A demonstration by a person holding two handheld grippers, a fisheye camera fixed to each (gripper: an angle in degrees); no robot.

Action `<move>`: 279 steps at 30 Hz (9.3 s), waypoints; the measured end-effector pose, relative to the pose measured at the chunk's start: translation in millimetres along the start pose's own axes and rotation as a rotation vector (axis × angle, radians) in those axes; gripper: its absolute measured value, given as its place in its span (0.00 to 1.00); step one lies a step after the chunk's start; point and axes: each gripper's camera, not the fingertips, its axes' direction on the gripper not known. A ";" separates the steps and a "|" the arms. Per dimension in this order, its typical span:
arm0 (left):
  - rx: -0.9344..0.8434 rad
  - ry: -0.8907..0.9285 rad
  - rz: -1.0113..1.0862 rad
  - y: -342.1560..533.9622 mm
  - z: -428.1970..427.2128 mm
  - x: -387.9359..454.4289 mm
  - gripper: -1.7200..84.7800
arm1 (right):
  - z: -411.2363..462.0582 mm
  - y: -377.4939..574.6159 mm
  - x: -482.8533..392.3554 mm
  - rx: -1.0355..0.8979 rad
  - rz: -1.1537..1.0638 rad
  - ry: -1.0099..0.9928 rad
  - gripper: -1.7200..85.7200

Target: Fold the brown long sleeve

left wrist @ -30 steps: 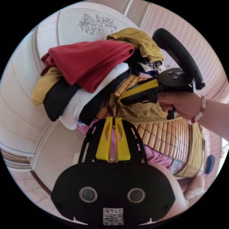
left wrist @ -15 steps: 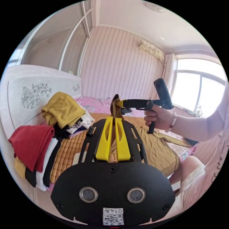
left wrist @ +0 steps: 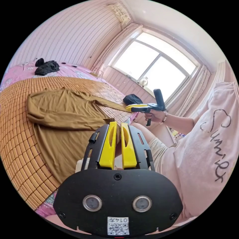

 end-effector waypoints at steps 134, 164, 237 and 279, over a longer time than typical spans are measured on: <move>-0.217 -0.333 -0.112 -62.6 98.6 -154.9 0.08 | -4.6 -114.8 -4.2 -0.518 -0.132 0.071 0.08; -0.443 -0.542 -0.023 -118.5 226.9 -150.4 0.07 | -63.4 -119.6 67.2 -0.375 -0.007 0.060 0.02; -0.182 -0.647 -0.262 -81.6 33.7 -129.4 0.01 | -228.5 -124.5 8.5 0.592 -0.428 -0.595 0.05; -0.216 -0.496 -0.456 -8.1 -72.9 -138.0 0.01 | 70.6 -71.7 -130.2 -0.155 -0.480 -0.458 0.14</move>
